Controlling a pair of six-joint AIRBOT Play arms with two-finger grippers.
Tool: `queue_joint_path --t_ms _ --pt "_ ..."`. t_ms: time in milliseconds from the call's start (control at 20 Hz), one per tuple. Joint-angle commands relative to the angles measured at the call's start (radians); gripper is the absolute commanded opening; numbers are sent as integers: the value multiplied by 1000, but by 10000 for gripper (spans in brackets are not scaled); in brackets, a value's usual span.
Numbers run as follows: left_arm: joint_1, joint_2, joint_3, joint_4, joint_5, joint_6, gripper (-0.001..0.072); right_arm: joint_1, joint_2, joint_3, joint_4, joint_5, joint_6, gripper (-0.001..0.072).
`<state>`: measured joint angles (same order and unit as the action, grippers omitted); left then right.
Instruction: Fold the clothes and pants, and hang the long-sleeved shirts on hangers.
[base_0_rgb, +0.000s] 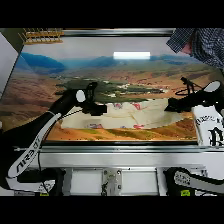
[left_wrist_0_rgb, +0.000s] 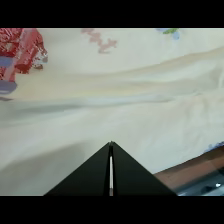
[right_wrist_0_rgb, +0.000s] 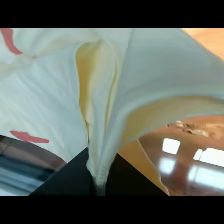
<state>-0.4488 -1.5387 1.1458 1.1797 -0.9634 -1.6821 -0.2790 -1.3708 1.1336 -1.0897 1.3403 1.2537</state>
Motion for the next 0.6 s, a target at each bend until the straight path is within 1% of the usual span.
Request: queue_joint_path --t_ms 0,100,250,400,550 --pt "-72 -126 122 -92 32 10 8 36 81 143 -121 179 117 10" --pt "-120 -207 209 -115 29 10 7 93 100 220 -121 219 175 10" --pt "-192 -317 326 -145 21 10 7 200 102 339 -119 283 222 10" --pt "-246 -394 400 -145 17 10 7 293 101 438 -119 288 261 10" --pt "-267 -436 433 -158 10 6 7 359 101 513 -119 288 288 10"
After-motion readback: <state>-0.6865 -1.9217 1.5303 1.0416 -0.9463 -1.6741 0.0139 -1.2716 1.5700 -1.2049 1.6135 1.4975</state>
